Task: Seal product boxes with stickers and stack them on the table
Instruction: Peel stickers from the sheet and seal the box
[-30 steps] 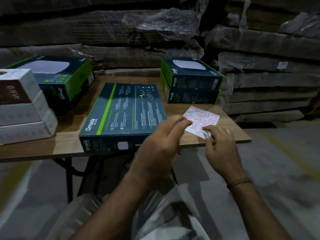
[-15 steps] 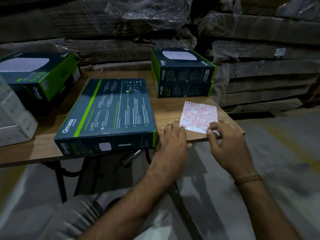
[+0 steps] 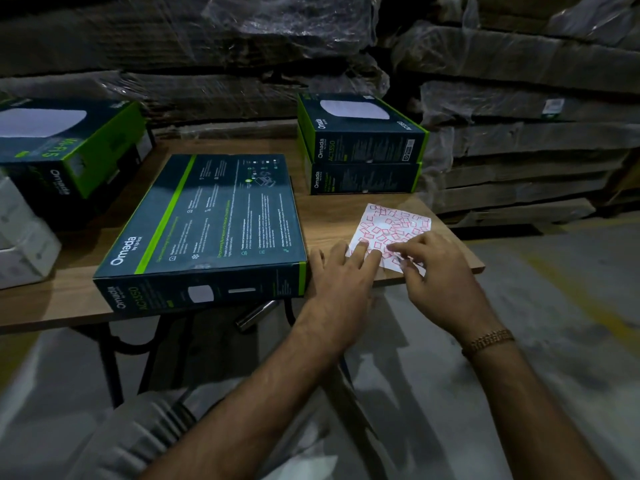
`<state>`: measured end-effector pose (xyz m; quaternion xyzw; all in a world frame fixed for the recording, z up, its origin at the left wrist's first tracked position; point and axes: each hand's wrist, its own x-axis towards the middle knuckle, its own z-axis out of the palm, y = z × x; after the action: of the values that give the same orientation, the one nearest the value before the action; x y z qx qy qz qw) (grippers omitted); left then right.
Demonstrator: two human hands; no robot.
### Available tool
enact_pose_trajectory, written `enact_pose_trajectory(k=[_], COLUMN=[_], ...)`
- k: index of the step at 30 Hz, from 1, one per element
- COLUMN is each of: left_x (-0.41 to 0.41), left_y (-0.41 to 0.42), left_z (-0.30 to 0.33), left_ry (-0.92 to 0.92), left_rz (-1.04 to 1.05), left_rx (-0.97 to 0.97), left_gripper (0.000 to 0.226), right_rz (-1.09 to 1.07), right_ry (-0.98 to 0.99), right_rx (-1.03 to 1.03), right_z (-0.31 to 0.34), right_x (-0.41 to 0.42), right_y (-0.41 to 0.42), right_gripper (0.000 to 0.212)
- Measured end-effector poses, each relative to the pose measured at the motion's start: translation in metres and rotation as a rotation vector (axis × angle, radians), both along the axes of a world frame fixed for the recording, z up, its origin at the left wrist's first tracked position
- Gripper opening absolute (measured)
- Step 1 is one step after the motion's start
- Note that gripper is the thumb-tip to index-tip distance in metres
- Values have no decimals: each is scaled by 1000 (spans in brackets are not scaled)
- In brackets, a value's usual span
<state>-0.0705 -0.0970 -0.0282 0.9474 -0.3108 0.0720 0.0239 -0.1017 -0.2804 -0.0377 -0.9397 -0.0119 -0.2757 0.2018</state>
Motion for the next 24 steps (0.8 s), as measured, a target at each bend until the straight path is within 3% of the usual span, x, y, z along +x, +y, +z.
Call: enact_pose_trajectory(k=[15,24], left_x=[0,2], left_y=[1,1], left_z=[-1,4], left_ry=[29,91], left_rz=[27,26], left_rx=[-58,-91], left_gripper=[82,75], right_rz=[31,63], right_ry=[23,107], right_rx=[-73,-32], right_z=[14,19], right_x=[3,19], right_y=[-1,8], right_gripper=[15,29])
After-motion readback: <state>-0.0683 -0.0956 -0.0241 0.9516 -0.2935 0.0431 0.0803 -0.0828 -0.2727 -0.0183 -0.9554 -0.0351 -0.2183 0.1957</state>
